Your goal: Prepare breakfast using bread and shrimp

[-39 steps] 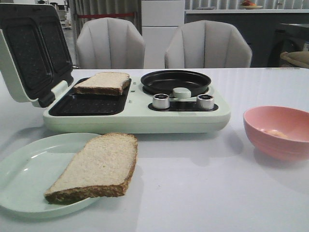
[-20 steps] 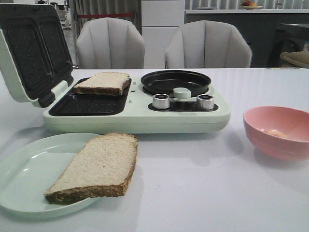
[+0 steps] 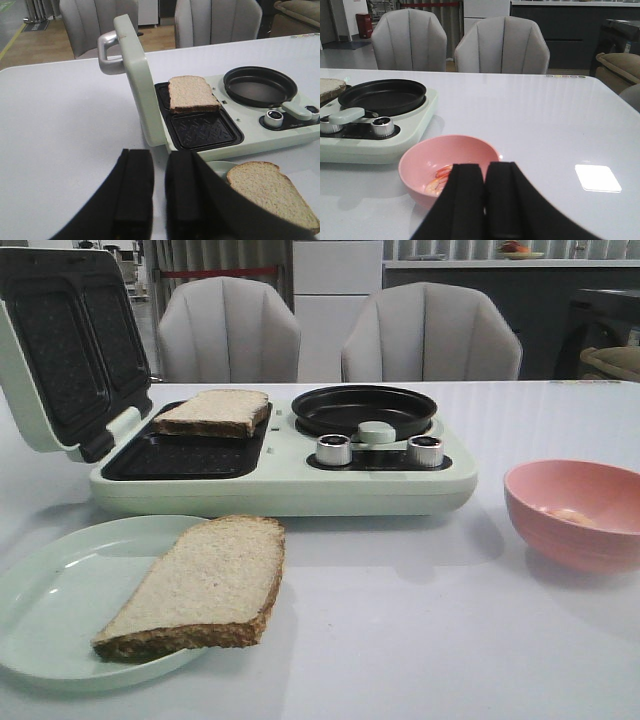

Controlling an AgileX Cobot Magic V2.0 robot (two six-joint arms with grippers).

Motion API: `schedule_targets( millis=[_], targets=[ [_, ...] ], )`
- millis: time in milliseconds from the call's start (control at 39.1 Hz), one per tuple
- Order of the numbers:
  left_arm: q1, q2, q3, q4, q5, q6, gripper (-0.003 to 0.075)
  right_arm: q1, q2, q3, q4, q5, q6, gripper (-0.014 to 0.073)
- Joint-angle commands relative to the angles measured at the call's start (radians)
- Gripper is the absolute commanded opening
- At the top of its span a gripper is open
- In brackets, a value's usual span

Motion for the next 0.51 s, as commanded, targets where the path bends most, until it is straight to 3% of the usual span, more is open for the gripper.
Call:
schedule_targets(
  millis=[0,204,486],
  targets=[
    [-0.005,-0.060,0.046,0.030,-0.081,-0.008,0.0185,-0.005,-0.022,-0.016,-0.005,-0.092,-0.007,0.0141],
    [-0.005,-0.225,0.175,0.026,-0.111,-0.008,0.0185,-0.005,-0.022,-0.016,-0.005,-0.093,-0.007,0.0141],
    [-0.005,-0.273,0.180,0.028,-0.138,-0.008,0.0185,-0.005,-0.022,-0.016,-0.005,-0.161,-0.007,0.0141]
  ],
)
